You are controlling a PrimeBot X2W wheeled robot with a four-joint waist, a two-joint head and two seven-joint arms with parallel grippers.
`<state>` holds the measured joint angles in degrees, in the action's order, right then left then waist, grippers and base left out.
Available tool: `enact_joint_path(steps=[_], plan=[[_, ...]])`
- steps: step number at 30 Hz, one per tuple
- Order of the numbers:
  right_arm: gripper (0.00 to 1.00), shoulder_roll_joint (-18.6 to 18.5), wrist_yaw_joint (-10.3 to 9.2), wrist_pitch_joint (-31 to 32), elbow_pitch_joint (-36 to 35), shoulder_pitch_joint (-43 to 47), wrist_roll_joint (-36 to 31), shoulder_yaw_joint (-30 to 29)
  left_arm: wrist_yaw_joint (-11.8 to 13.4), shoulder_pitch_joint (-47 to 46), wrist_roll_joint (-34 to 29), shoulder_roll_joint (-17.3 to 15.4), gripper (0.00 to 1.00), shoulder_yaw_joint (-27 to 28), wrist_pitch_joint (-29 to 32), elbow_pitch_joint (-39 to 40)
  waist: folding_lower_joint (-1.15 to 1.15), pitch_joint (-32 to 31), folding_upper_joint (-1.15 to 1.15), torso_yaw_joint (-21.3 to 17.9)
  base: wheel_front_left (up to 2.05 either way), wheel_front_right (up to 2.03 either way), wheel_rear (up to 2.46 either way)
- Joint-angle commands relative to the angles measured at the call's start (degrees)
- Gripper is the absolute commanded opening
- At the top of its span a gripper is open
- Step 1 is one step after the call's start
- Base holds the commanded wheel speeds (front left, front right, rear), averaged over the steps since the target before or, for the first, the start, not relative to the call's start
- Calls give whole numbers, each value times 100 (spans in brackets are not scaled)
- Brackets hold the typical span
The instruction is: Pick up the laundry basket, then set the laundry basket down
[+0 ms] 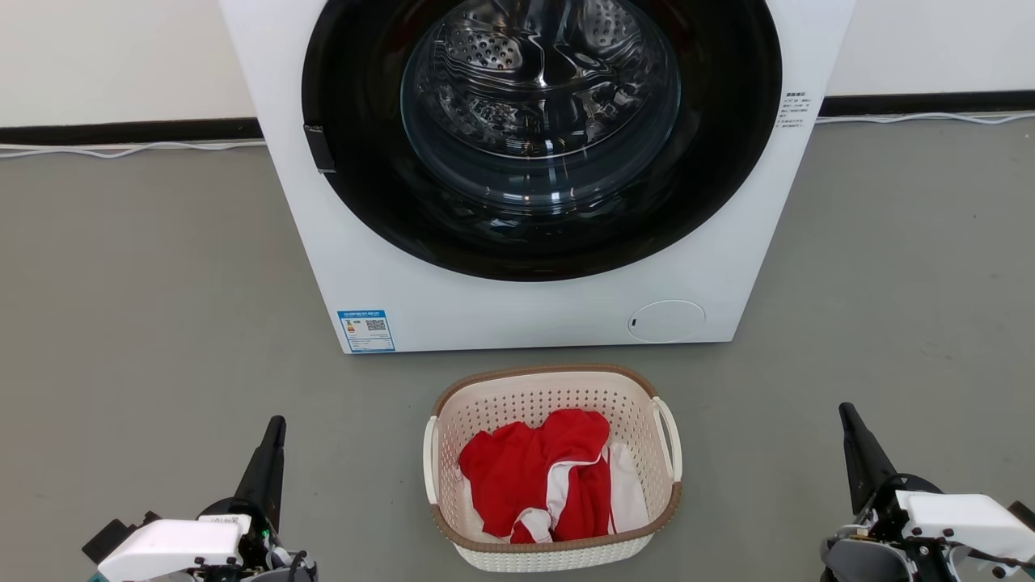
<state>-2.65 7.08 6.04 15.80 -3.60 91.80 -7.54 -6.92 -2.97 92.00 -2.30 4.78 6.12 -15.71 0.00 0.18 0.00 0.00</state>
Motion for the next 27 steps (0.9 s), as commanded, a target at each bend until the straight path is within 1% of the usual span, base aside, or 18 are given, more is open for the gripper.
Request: enact_joint_path(steps=[1, 27], plan=[[0, -22, 41, 43, -178, -258, 39, 104, -57, -321, 19, -57, 0, 172, 35, 167, 0, 0, 0, 0, 0, 0, 0], [0, -22, 41, 43, -178, -258, 39, 104, -57, -321, 19, -57, 0, 172, 35, 167, 0, 0, 0, 0, 0, 0, 0]])
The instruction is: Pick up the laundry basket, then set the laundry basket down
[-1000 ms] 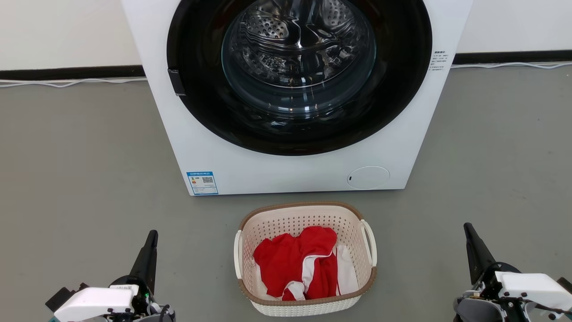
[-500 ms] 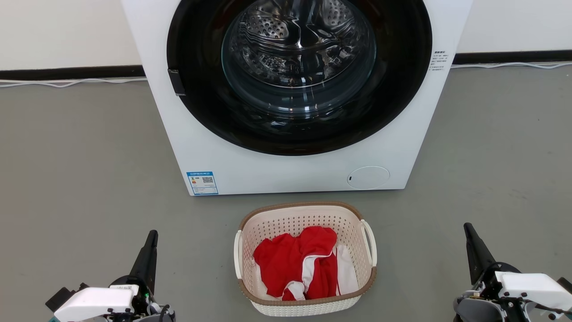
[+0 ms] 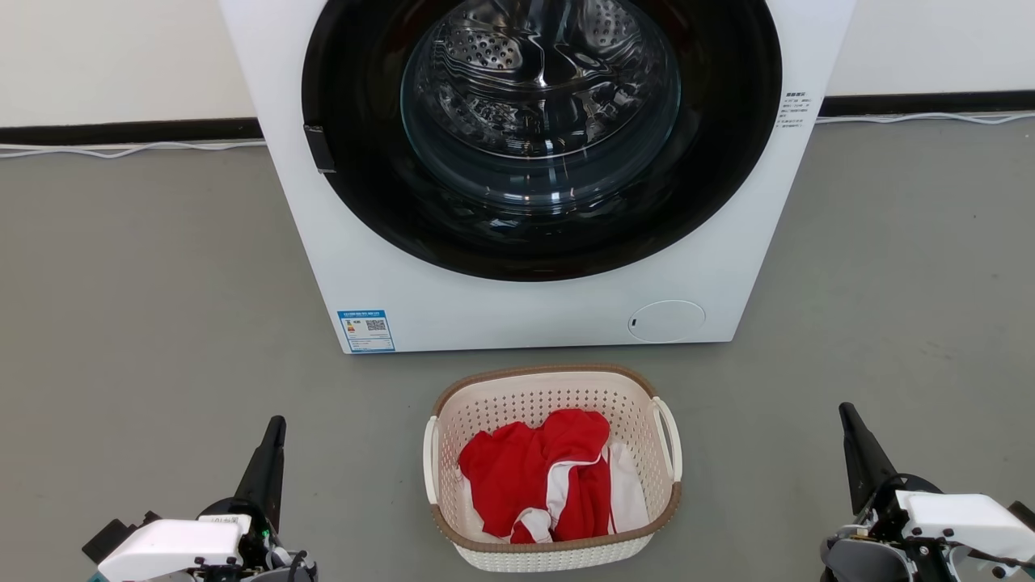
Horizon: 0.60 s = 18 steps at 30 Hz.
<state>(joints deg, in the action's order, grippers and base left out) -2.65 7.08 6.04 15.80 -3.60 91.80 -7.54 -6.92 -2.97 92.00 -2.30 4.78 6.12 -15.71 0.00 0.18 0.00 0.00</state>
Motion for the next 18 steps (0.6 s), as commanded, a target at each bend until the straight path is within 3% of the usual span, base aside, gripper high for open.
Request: enact_joint_path(steps=[1, 18], plan=[[0, -22, 41, 43, -178, -258, 39, 104, -57, -321, 19, -57, 0, 172, 35, 167, 0, 0, 0, 0, 0, 0, 0], [0, -22, 41, 43, -178, -258, 39, 104, -57, -321, 19, -57, 0, 172, 35, 167, 0, 0, 0, 0, 0, 0, 0]])
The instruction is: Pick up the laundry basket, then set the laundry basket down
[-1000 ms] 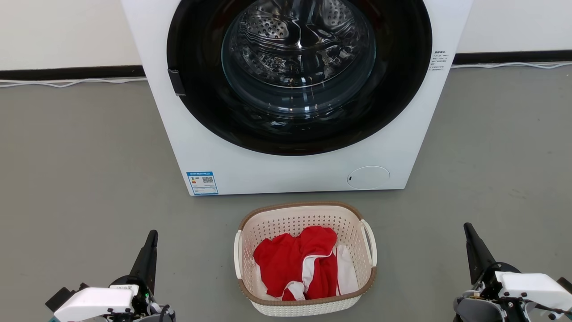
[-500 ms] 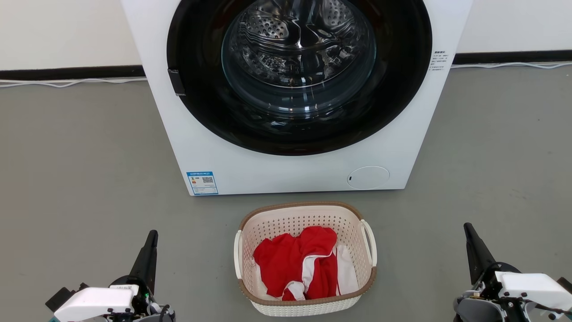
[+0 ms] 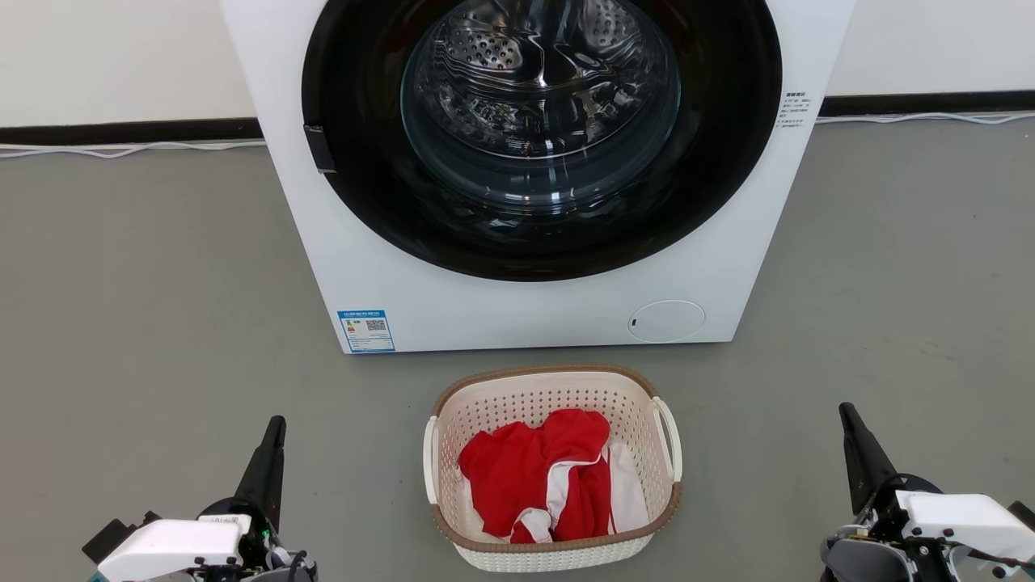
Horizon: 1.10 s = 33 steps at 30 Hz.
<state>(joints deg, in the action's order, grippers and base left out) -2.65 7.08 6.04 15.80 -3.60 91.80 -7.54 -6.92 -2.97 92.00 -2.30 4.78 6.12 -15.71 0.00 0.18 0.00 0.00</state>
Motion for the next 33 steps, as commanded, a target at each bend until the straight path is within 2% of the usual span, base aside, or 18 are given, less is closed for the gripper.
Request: enact_joint_path(steps=[1, 10, 11, 12, 16, 20, 24, 33], plan=[[0, -22, 41, 43, -178, -258, 39, 104, -57, -321, 19, -57, 0, 172, 35, 167, 0, 0, 0, 0, 0, 0, 0], [0, -22, 41, 43, -178, -258, 39, 104, -57, -321, 19, -57, 0, 172, 35, 167, 0, 0, 0, 0, 0, 0, 0], [0, 0, 0, -1, 1, 0, 0, 0, 0, 0, 0, 0, 0, 0, -1, -2, 0, 0, 0, 0, 0, 0, 0], [100, 2, -2, -3, 44, 19, -3, 10, 4, 20, 0, 10, 100, -2, -11, -52, 0, 0, 0, 0, 0, 0, 0], [100, 14, -2, -49, 91, 77, -21, 36, 10, 83, 3, 29, 100, -37, -58, -126, 1, 3, 0, -1, 0, 0, 0], [100, 13, -1, -117, 25, 104, -66, 66, 8, 94, 3, 26, 100, -79, -125, -107, 13, -9, 0, 1, 0, 0, 0], [100, 12, 1, -185, -40, 135, -154, 85, 6, 110, -31, 23, 100, -116, -193, -94, 1, -1, 0, 0, 0, 0, 0], [100, -28, 4, -336, -156, 151, -755, 138, 7, 102, -356, 17, 100, -153, -344, -114, 0, 8, 0, 1, 0, 0, 0]])
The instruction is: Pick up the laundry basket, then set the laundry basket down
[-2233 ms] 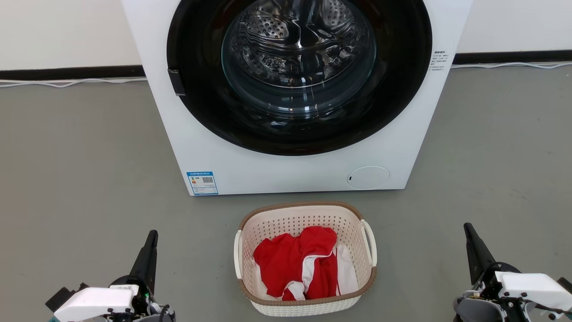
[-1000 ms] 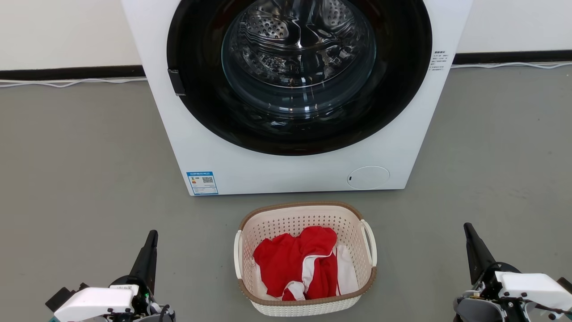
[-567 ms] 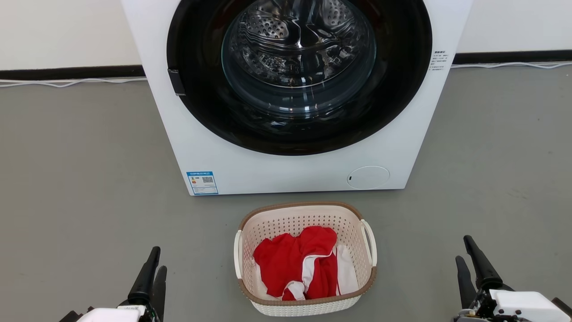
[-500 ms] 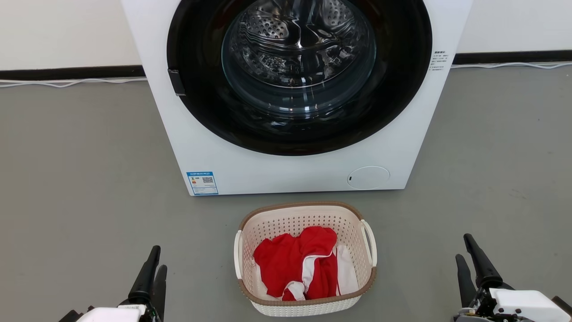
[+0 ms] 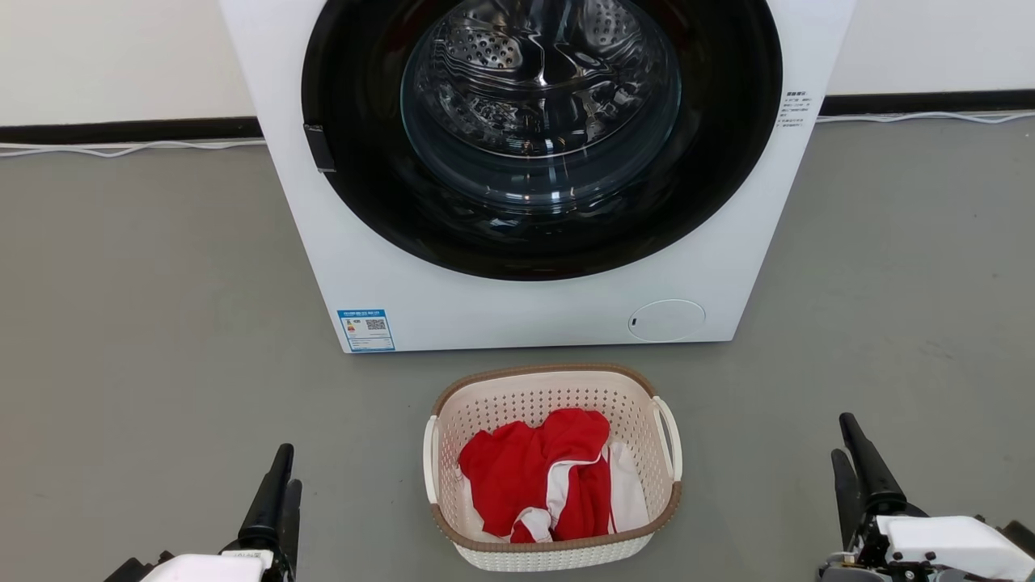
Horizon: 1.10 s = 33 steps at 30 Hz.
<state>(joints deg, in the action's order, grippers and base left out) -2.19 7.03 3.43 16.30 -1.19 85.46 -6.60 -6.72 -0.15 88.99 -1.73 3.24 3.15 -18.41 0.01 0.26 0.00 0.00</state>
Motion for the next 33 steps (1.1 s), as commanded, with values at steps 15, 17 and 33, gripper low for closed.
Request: enact_joint_path(steps=[15, 17, 33], plan=[[100, -155, 14, -311, -352, -116, -1582, 176, 147, -195, -1155, -50, 100, -107, -282, 254, -1, 0, 0, 9, 0, 0, 0], [100, -176, 15, -345, -366, -125, -1803, 195, 177, -200, -1352, -52, 100, -139, -316, 263, -1, 2, 0, 9, 0, 0, 0], [100, -311, 20, -614, -283, -221, -3424, 364, 409, -232, -2892, -63, 100, -294, -584, 203, -1, 2, 0, -4, 0, 0, 0]])
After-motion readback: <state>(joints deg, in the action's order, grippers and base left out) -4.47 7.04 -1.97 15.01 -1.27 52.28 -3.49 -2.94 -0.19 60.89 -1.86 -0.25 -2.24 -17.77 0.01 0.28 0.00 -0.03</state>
